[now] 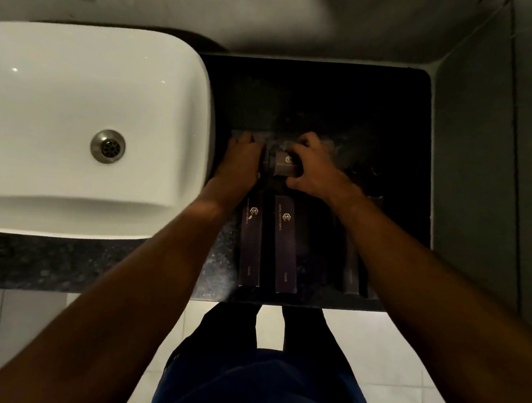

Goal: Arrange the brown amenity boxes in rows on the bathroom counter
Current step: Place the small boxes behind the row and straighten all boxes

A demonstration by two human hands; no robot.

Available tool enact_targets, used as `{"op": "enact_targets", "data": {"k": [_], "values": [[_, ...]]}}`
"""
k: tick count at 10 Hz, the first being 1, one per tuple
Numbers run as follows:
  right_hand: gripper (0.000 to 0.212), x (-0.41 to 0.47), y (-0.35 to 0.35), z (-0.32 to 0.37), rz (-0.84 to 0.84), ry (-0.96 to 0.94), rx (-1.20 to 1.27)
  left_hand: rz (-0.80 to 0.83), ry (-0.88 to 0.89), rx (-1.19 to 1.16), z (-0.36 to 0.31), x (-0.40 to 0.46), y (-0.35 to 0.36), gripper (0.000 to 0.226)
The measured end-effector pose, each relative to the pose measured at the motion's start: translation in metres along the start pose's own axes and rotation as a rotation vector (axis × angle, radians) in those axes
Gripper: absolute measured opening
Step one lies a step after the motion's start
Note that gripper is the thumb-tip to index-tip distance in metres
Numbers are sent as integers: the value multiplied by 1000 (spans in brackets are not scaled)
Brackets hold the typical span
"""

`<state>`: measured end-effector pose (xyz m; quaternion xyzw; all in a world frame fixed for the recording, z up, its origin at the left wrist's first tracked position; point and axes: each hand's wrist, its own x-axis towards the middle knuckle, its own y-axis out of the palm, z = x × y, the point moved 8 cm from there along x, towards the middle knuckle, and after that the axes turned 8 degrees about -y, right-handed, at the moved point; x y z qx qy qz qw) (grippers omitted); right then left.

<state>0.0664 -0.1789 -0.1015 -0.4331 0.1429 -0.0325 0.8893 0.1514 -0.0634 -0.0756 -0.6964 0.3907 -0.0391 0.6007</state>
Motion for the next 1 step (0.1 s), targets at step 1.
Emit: {"op": "enact_targets", "data": {"k": [1], "values": [[69,2,-4,8,24,-11,3,22,-3,43,-5,-3,-3,60]]}}
